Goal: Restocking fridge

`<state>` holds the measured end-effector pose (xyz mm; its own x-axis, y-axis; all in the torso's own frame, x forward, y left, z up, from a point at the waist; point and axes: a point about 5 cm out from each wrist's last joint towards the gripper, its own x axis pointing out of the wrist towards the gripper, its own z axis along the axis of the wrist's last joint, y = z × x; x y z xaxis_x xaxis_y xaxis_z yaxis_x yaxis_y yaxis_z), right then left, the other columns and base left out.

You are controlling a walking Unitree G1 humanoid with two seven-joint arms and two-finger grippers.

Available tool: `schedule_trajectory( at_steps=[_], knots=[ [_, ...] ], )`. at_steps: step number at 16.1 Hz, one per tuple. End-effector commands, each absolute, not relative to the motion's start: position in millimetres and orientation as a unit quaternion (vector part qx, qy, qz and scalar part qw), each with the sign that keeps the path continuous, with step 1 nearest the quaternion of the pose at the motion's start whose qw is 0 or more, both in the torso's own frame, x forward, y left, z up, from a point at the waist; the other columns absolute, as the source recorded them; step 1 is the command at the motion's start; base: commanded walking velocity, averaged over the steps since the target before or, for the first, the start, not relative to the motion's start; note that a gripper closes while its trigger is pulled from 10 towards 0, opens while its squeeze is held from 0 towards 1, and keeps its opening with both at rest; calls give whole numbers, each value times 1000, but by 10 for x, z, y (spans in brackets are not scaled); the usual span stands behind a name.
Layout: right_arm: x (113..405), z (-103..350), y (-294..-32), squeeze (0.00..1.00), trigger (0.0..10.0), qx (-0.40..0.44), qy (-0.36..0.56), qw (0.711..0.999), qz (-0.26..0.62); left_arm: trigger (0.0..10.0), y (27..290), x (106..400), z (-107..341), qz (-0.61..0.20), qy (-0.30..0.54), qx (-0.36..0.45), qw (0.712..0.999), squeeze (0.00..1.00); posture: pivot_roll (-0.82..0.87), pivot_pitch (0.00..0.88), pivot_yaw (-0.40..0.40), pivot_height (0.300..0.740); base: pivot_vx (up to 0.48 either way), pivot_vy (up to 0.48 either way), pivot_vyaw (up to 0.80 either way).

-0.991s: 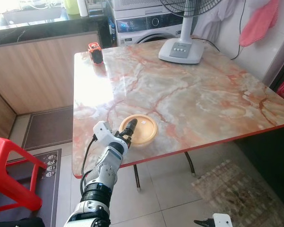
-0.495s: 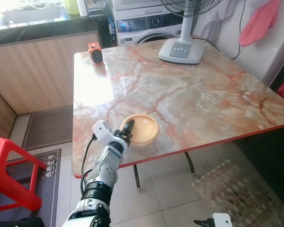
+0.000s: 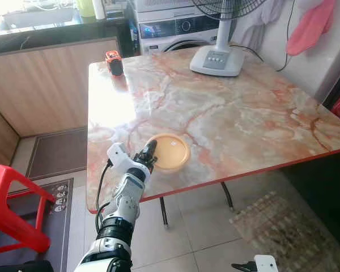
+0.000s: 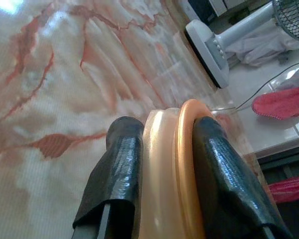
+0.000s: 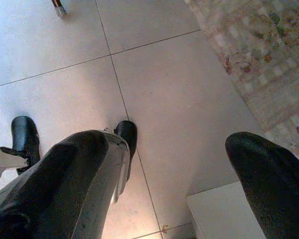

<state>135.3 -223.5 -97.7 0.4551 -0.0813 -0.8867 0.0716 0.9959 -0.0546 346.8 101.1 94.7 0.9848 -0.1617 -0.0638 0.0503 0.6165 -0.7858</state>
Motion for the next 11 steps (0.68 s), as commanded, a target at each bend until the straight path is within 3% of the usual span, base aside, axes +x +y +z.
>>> schedule_trajectory(
  at_steps=[1, 8, 9, 10, 11],
  knots=[
    [1345, -979, -2240, 0, 10000, -8, 523, 851, -42, 0, 1015, 3502, 1052, -64, 38, -447, 891, 0, -52, 0, 28, 740, 0, 0, 0],
    [1329, -984, -2240, 0, 10000, -5, 524, 851, -43, 0, 1059, 3432, 1307, -110, -27, -457, 882, 0, -49, 0, 32, 740, 0, 0, 0],
    [1326, -985, -2241, 0, 10000, -3, 523, 851, -44, 8784, 1070, 3404, 1360, -122, -41, -448, 885, 0, -49, 0, 32, 740, 0, 0, 0],
    [1322, -986, -2241, 0, 10000, 0, 523, 851, -46, 10000, 1098, 3362, 1410, -129, -50, -432, 891, 0, -50, 0, 37, 740, 0, 0, 0],
    [1319, -987, -2240, 0, 10000, 5, 521, 852, -50, 10000, 1138, 3312, 1445, -131, -56, -425, 894, 0, -51, 0, 40, 740, 0, 0, 0]
  ],
)
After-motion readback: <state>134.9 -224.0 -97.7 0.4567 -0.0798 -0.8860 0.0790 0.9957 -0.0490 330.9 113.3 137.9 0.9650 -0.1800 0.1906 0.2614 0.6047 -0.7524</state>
